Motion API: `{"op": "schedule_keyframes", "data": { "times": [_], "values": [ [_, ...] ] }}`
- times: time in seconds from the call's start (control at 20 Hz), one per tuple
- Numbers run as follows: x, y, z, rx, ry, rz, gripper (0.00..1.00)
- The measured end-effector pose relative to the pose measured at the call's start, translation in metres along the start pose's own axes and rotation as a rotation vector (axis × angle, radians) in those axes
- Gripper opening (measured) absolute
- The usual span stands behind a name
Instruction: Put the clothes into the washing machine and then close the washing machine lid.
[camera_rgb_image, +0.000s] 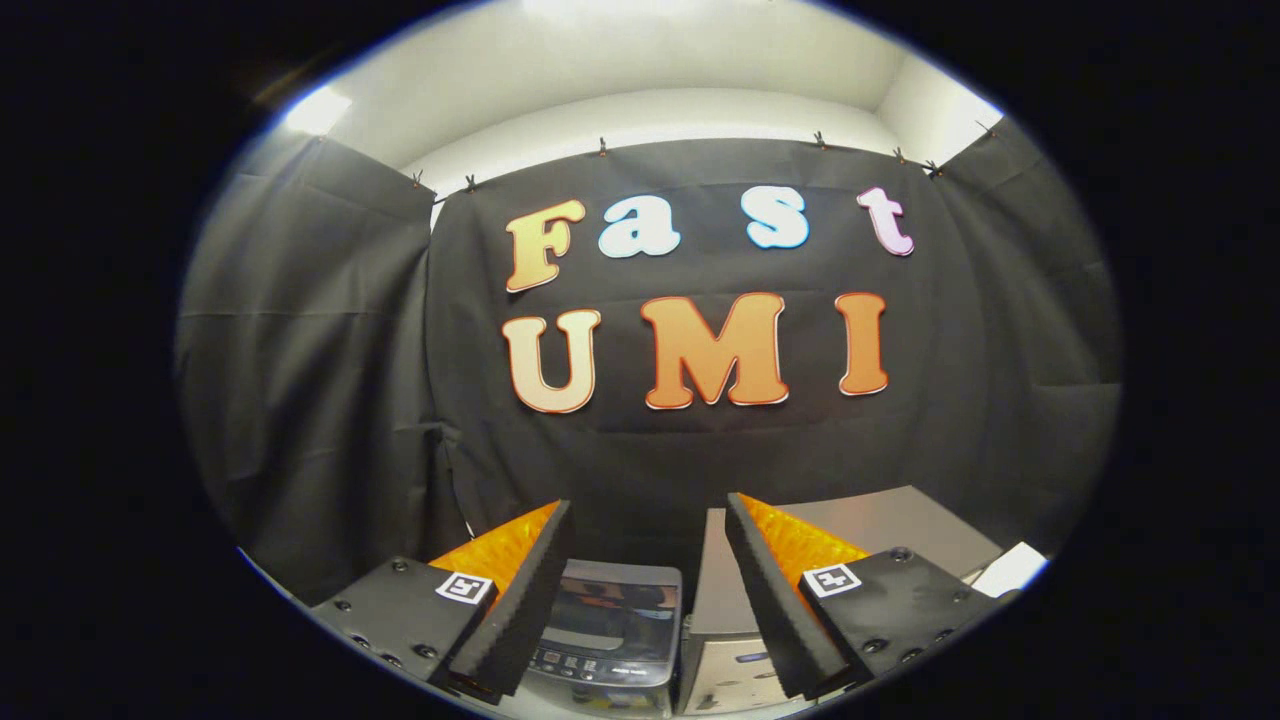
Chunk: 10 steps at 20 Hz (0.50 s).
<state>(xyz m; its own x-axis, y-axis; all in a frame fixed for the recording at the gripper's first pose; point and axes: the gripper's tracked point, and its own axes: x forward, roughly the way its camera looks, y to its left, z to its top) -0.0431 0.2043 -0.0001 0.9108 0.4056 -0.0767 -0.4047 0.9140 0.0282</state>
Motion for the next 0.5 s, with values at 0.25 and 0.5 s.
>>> {"op": "schedule_keyframes", "data": {
  "times": [0.25, 0.5],
  "values": [
    [-0.058, -0.041, 0.02, -0.041, -0.045, -0.044, 0.97],
    [-0.097, -0.064, 0.02, -0.035, -0.059, -0.066, 0.97]
  ]
}}
